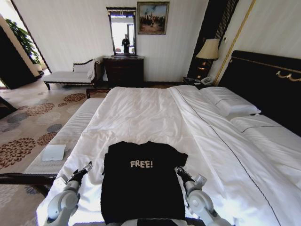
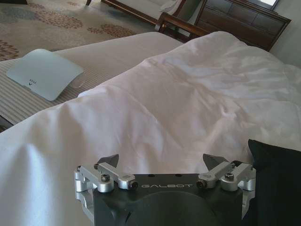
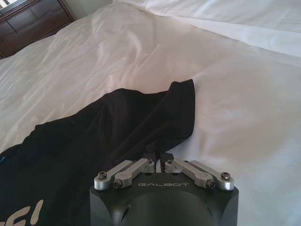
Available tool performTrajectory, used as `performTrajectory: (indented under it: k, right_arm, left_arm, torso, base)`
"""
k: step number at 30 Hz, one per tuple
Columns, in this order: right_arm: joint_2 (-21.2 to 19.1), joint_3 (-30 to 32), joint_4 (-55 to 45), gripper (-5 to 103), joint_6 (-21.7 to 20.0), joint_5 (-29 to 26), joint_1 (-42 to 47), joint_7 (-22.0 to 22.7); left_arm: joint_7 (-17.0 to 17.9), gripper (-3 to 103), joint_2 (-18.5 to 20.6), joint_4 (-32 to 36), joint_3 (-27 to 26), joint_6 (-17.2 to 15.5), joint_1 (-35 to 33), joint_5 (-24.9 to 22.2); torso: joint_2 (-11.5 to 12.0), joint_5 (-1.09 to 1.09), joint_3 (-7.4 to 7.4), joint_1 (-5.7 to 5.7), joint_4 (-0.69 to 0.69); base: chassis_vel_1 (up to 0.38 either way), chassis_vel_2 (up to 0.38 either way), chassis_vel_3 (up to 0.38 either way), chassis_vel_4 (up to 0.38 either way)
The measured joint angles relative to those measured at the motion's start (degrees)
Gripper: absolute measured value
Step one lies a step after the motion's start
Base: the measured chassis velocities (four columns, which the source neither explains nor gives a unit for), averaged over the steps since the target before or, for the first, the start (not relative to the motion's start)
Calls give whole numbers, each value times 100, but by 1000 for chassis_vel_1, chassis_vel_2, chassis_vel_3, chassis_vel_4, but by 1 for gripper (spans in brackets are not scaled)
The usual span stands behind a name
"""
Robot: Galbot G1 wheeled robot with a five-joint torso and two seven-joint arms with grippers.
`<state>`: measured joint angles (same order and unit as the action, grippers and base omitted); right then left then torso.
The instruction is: Fold the clothes on the bed.
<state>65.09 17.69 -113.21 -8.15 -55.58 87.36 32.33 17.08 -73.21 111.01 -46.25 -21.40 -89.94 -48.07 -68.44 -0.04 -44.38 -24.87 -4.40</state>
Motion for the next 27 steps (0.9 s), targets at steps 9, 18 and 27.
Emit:
performTrajectory:
  k: [9,18,27]
  right_arm:
    - [-82,50,-125,0,3,4,82,6]
    - [-347,234,-489,0,-97,-48,443,109]
    - [-239,48,-220,0,-186,163,466,224]
  left_arm:
    - [11,100,-35,-12,-3,8,-13,-16]
    - [52,100,-41,51,-10,-11,-14,-71]
    - [79,100,-94,133,42,-35,-15,-76]
  torso:
    - [0,1,0,0,0]
    - [0,0,0,0,-1]
    - [0,0,0,0,0]
  base:
    - [0,0,0,0]
    - [0,0,0,0]
    - [0,0,0,0]
